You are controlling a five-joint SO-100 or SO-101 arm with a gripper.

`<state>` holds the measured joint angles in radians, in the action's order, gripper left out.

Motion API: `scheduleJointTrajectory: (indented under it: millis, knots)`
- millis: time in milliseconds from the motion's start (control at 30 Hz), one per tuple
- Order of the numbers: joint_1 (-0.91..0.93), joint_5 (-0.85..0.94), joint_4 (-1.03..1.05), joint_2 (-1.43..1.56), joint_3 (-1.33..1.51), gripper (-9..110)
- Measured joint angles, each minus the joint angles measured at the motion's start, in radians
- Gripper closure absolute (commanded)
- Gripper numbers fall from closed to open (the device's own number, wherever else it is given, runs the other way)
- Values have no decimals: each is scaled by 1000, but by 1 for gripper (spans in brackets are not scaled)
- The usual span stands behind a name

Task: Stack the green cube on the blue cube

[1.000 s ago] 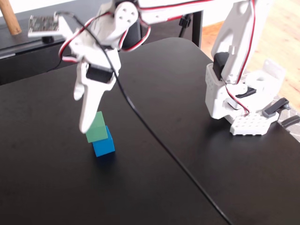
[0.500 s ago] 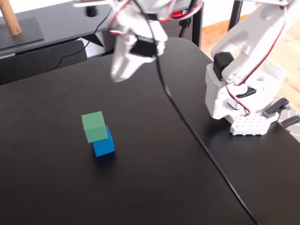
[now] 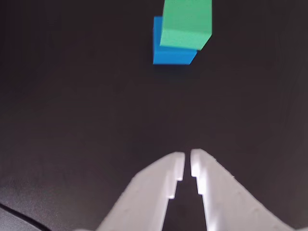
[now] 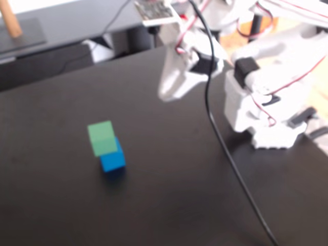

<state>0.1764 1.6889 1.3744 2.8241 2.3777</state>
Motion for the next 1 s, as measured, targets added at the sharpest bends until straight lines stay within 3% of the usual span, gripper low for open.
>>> scheduleJointTrajectory:
  millis: [600,1000]
  knots:
    - [-199,-92,12,347,399,101]
    - [-215,-69,-28,453,632,101]
